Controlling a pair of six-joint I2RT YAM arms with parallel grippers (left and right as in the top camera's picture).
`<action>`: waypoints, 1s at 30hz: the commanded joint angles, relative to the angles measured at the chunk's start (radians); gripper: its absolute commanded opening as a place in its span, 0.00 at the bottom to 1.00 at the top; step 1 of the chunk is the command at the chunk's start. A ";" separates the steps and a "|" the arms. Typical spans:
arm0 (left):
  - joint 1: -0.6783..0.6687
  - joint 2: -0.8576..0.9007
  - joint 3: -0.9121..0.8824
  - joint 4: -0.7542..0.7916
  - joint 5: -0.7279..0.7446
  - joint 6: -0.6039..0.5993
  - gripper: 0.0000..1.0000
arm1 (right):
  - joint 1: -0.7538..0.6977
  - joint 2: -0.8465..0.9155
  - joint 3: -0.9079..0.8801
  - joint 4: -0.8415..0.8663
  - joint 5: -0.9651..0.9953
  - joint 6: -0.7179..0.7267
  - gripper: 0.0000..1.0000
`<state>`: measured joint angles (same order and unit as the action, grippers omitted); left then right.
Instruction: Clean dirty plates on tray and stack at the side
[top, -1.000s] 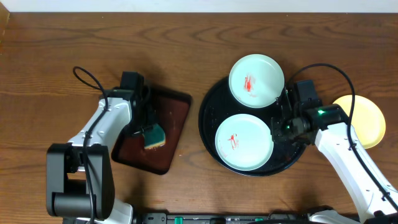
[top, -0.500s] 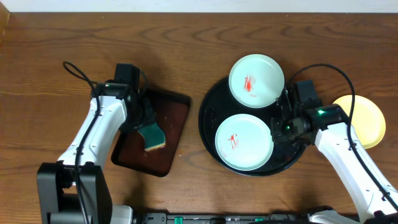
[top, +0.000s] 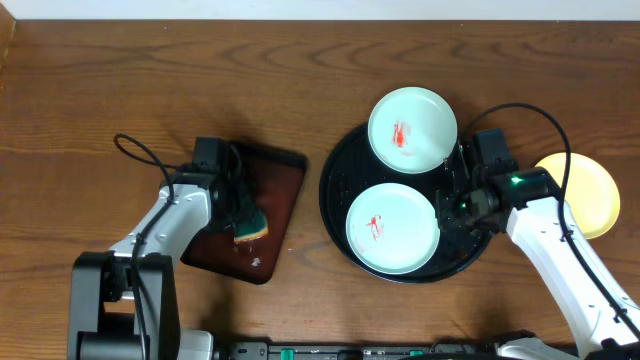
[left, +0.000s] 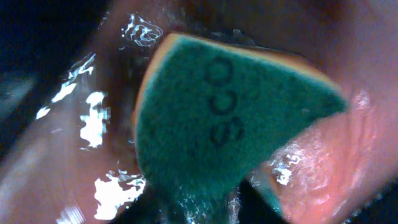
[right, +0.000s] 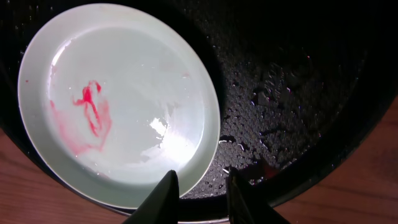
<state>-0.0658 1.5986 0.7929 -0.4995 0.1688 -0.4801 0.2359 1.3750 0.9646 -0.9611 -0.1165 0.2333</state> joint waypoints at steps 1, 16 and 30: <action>0.001 0.034 -0.049 -0.006 -0.023 -0.001 0.09 | 0.007 0.000 0.003 -0.001 -0.005 -0.003 0.24; 0.003 0.011 0.228 -0.298 -0.022 0.038 0.54 | 0.007 0.000 0.003 0.000 -0.004 -0.003 0.24; 0.000 0.058 0.118 -0.208 -0.029 0.037 0.49 | 0.007 0.000 0.003 0.004 -0.004 -0.003 0.25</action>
<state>-0.0658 1.6188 0.9672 -0.7326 0.1509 -0.4515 0.2359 1.3750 0.9646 -0.9592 -0.1162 0.2337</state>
